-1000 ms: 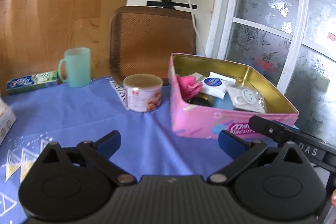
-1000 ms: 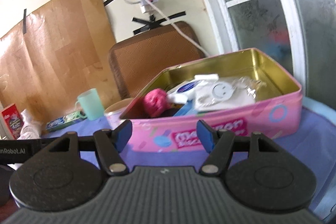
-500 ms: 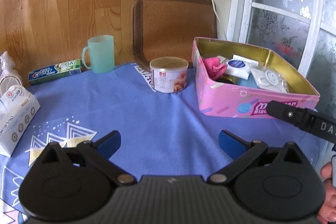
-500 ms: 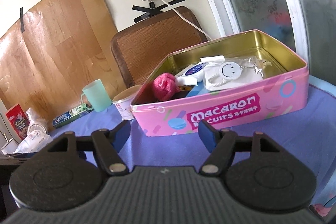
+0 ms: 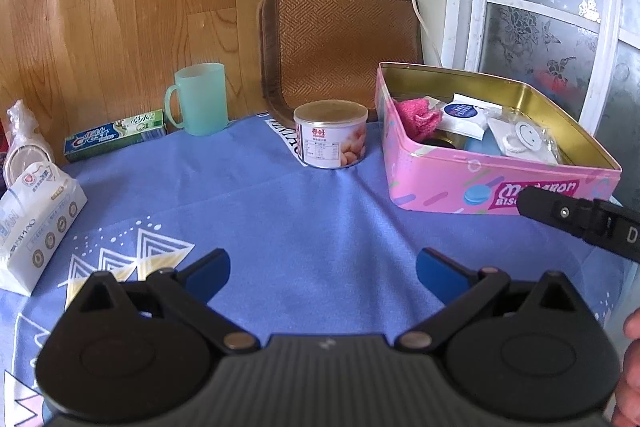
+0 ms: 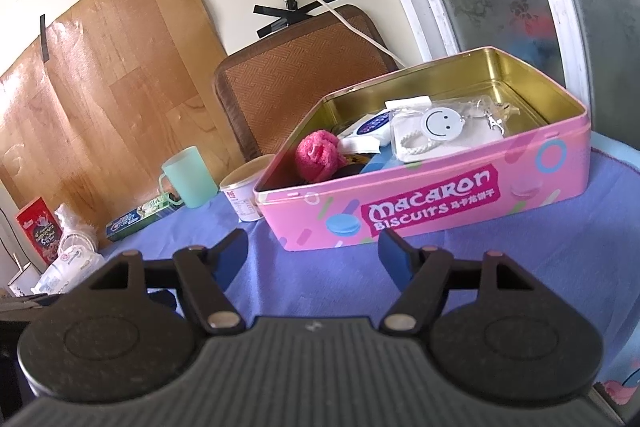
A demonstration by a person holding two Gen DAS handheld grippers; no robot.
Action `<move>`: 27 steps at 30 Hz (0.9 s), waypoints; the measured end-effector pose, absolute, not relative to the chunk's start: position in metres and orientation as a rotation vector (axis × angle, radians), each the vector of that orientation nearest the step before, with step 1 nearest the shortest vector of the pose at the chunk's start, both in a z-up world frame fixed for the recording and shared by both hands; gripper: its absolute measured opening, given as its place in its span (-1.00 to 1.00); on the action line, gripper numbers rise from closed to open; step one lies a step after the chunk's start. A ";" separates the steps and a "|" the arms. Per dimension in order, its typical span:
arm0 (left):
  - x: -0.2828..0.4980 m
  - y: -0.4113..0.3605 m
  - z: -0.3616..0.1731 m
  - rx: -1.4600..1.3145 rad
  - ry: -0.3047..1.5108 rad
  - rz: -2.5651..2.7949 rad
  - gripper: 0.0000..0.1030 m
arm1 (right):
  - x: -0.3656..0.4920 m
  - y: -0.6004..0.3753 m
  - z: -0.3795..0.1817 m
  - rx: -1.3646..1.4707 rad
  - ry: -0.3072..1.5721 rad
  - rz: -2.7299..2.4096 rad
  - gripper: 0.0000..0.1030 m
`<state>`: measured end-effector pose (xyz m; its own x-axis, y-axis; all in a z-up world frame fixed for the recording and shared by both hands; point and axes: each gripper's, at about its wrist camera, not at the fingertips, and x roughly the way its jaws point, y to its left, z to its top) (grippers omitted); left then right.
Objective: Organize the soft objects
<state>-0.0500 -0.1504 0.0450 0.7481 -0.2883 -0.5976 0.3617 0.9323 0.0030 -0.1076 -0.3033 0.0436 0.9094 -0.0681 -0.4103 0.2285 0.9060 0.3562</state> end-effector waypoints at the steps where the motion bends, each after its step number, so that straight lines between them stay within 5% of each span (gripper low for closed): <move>1: -0.050 -0.151 0.045 0.125 0.630 -0.357 1.00 | -0.108 -0.303 0.043 0.412 0.403 -0.158 0.44; 27: -0.051 -0.149 0.042 0.150 0.635 -0.351 1.00 | -0.107 -0.302 0.042 0.414 0.408 -0.160 0.44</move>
